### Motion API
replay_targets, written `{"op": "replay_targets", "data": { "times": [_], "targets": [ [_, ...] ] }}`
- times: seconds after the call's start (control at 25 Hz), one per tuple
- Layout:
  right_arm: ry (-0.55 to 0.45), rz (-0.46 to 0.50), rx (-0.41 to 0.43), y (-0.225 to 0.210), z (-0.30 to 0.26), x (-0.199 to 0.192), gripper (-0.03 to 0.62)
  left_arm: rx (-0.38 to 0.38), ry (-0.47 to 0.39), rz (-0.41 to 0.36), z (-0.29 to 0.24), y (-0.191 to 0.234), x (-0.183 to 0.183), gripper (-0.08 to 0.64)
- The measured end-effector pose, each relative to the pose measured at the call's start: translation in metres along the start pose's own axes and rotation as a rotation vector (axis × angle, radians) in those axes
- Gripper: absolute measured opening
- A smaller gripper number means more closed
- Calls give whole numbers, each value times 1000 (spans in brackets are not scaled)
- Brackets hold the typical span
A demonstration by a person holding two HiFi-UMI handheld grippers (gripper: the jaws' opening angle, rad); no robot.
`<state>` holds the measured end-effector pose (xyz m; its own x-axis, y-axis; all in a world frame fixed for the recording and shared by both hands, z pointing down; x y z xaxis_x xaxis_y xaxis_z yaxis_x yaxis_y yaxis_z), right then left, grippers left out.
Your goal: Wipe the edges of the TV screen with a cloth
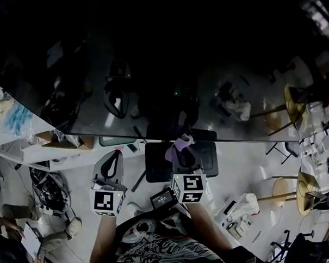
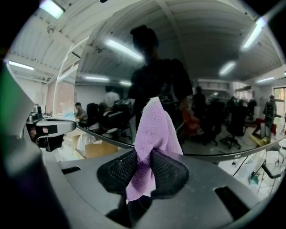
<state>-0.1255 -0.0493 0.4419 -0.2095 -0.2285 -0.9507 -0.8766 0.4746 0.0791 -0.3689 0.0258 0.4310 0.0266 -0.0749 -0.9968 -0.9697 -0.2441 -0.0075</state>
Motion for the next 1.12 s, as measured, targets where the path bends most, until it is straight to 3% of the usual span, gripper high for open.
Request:
{"op": "replay_targets", "data": {
  "times": [1.12],
  "targets": [
    [-24,11,127,61,-24,11,107,95,-5,-1,43,42,-3,18]
  ]
}}
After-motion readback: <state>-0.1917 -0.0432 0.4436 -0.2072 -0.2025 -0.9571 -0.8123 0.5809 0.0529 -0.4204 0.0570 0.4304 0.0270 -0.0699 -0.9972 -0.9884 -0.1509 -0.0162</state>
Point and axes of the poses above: the fingertips, and each gripper's own axes: z backward along the fingers, y to its left, x out of its top, the point moved 9 cm from there along z, backward along the fingers, and after that the axes turned 2 degrees about z, right-handed, at the moved point
